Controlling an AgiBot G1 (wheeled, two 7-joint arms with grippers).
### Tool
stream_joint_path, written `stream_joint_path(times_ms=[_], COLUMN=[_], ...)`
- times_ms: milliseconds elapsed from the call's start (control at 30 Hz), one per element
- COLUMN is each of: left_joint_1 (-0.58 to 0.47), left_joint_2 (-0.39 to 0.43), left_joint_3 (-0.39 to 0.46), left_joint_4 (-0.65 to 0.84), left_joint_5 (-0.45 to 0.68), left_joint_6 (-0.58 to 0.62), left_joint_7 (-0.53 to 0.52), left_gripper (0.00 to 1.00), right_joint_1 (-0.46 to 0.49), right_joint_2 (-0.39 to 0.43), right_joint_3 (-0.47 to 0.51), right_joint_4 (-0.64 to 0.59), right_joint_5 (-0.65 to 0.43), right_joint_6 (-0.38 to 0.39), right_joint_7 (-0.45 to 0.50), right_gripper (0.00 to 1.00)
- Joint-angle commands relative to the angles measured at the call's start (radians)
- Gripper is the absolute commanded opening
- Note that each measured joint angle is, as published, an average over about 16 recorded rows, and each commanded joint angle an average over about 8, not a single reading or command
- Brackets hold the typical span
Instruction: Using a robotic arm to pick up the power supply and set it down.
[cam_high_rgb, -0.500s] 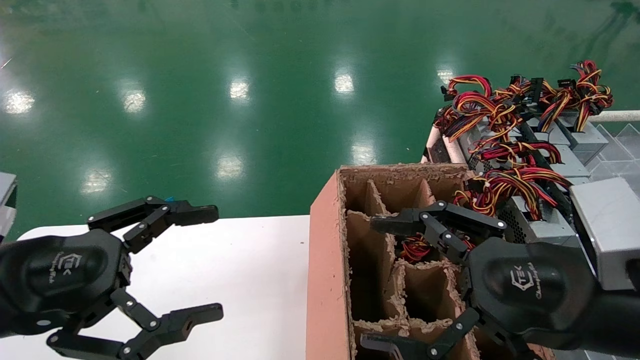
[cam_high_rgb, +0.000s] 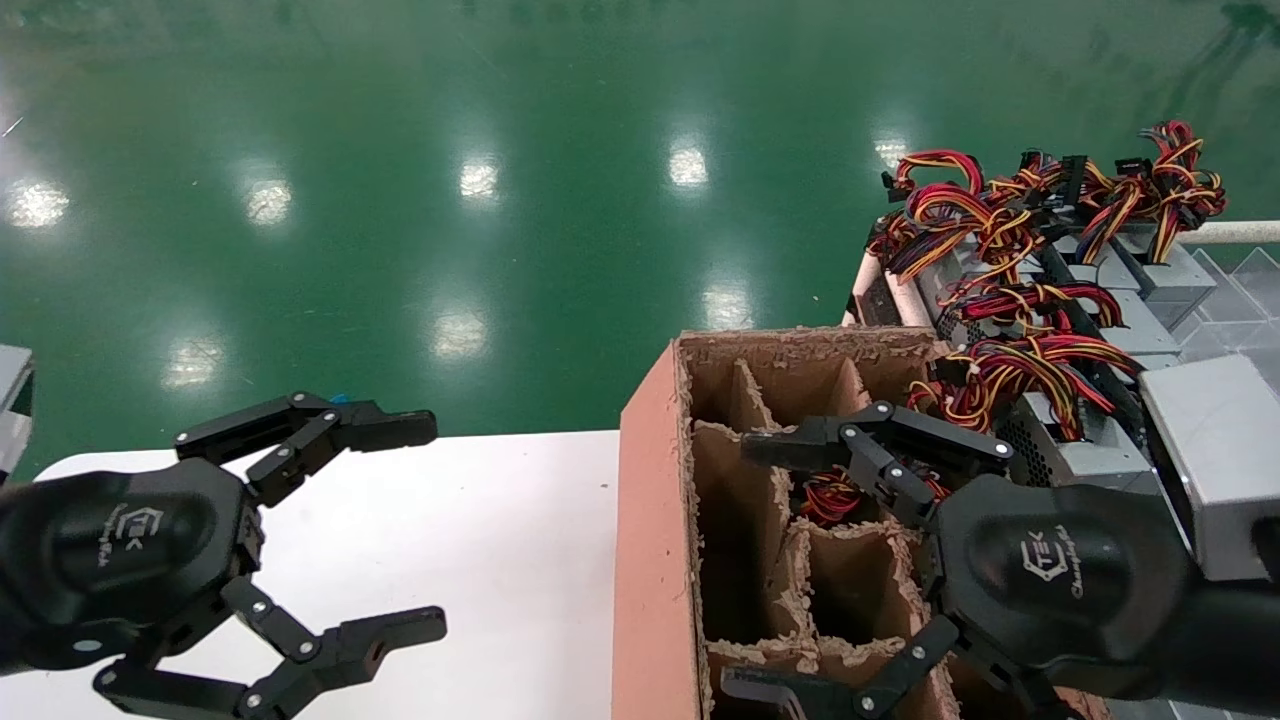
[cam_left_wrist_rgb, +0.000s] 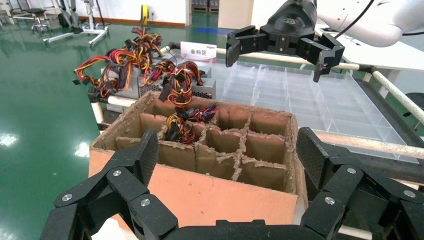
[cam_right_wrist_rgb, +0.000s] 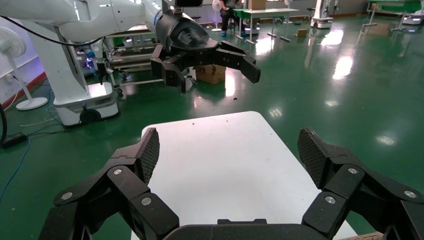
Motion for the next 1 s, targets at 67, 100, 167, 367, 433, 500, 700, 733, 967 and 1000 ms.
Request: stream_joint_path(times_ms=[67, 100, 167, 367, 433, 500, 700, 733, 967, 1000], left_joint_1=[0.000, 0.000, 0.000, 0.000, 0.000, 0.000, 0.000, 0.000, 0.000, 0.000], left_joint_2=[0.000, 0.000, 0.000, 0.000, 0.000, 0.000, 0.000, 0.000, 0.000, 0.000], left_joint_3=[0.000, 0.000, 0.000, 0.000, 0.000, 0.000, 0.000, 0.000, 0.000, 0.000], left_joint_4=[0.000, 0.000, 0.000, 0.000, 0.000, 0.000, 0.000, 0.000, 0.000, 0.000], left_joint_5=[0.000, 0.000, 0.000, 0.000, 0.000, 0.000, 0.000, 0.000, 0.000, 0.000], left_joint_6=[0.000, 0.000, 0.000, 0.000, 0.000, 0.000, 0.000, 0.000, 0.000, 0.000], left_joint_7=[0.000, 0.000, 0.000, 0.000, 0.000, 0.000, 0.000, 0.000, 0.000, 0.000], left_gripper=[0.60, 0.47, 0.22, 0.00, 0.00, 0.00, 0.00, 0.00, 0.00, 0.00], right_joint_1=[0.000, 0.000, 0.000, -0.001, -0.004, -0.007, -0.008, -0.007, 0.007, 0.009], right_joint_2=[-0.001, 0.001, 0.013, 0.110, 0.154, 0.193, 0.263, 0.266, 0.243, 0.236], right_joint_3=[0.000, 0.000, 0.002, 0.009, 0.008, 0.006, -0.004, -0.006, -0.022, -0.023], right_joint_4=[0.000, 0.000, 0.000, 0.003, 0.001, -0.003, -0.028, -0.034, -0.098, -0.108], right_joint_5=[0.001, -0.001, -0.010, -0.104, -0.155, -0.202, -0.312, -0.325, -0.389, -0.393], right_joint_6=[0.000, 0.000, 0.002, 0.029, 0.043, 0.057, 0.087, 0.090, 0.109, 0.111], right_joint_7=[0.000, 0.000, -0.001, -0.014, -0.018, -0.018, -0.025, -0.030, -0.084, -0.093], right_gripper=[1.00, 1.00, 1.00, 1.00, 1.00, 1.00, 0.59, 0.46, 0.00, 0.00])
